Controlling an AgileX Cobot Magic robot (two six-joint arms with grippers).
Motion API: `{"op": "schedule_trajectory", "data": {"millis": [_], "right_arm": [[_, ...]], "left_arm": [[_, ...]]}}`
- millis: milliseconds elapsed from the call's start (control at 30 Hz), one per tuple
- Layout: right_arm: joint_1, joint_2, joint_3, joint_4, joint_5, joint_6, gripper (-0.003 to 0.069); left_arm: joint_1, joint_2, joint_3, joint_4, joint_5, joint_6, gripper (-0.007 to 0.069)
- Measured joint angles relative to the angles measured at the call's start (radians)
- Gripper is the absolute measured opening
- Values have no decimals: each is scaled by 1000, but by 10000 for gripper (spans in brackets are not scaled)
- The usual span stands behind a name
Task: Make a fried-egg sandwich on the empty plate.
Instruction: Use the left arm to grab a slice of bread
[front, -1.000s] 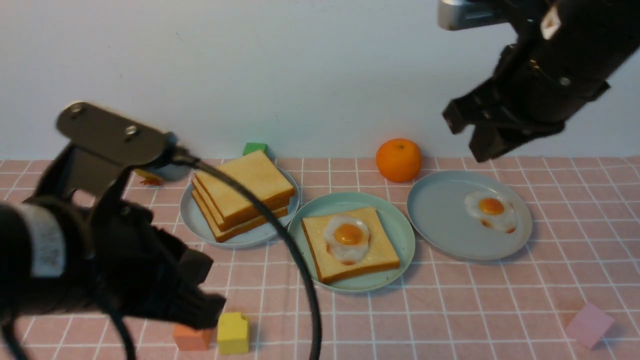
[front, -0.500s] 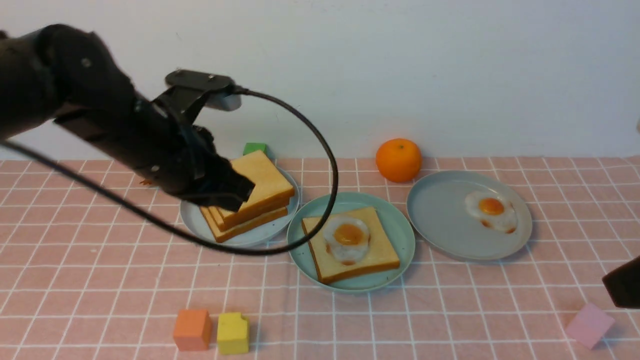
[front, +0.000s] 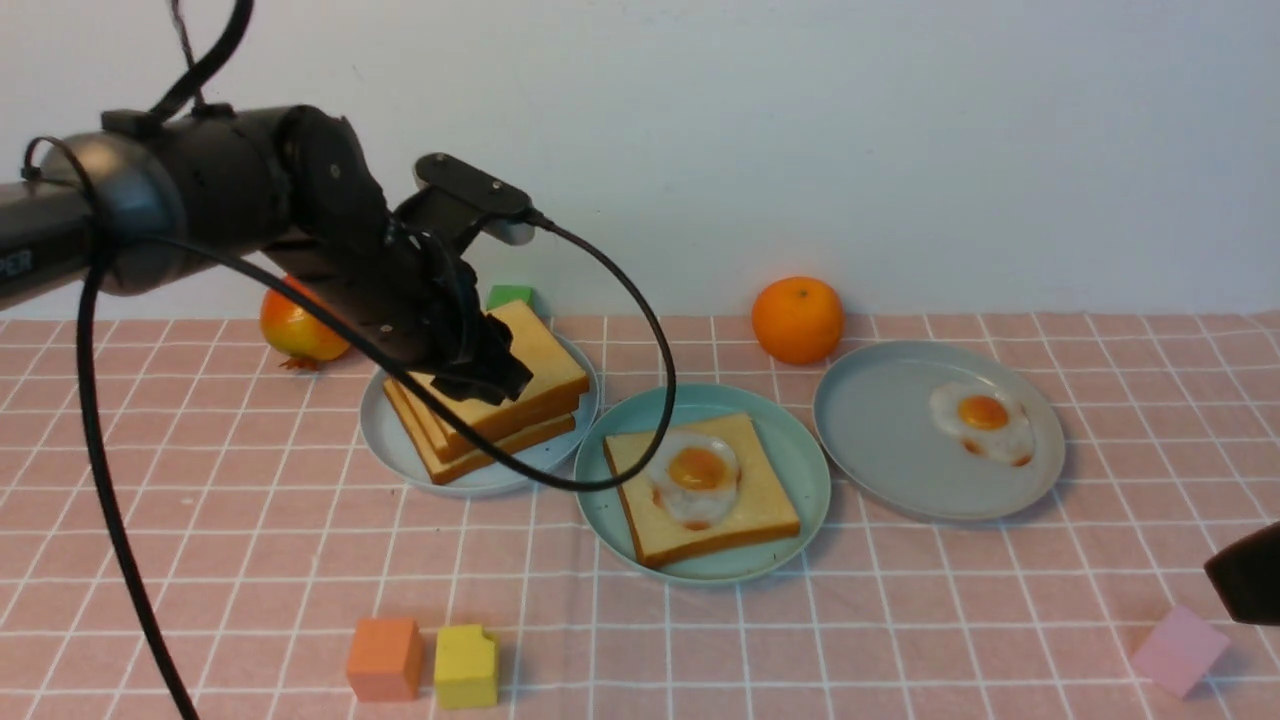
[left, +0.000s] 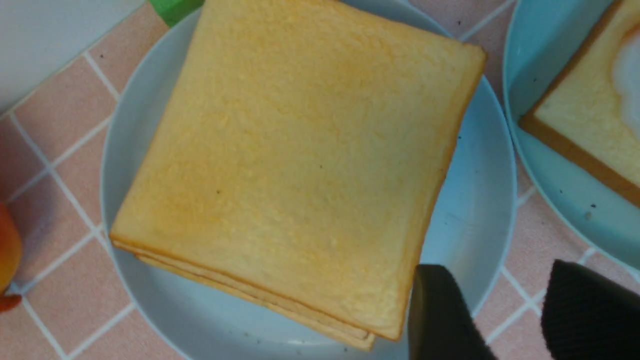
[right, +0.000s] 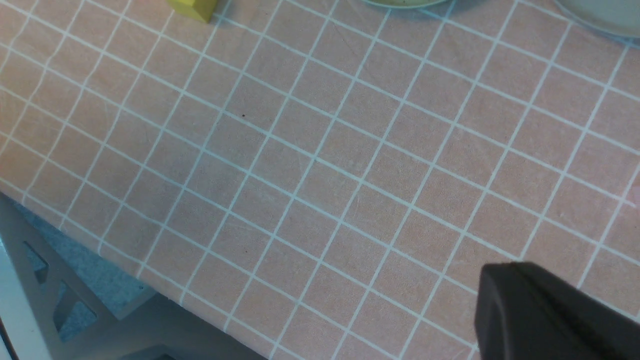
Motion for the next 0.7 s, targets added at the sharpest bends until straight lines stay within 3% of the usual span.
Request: {"op": "schedule_trajectory", "data": {"millis": [100,333,700], "right_arm": [[0,0,0,5,0,-5,13],[0,0,0,12,-2,-6,15],[0,0,0,12,-2,-12,22]], "left_arm": [[0,33,0,2,-29,83,423],[0,91,0,18,-119,167,433],[0,134,0,99,-157,183,424]]}}
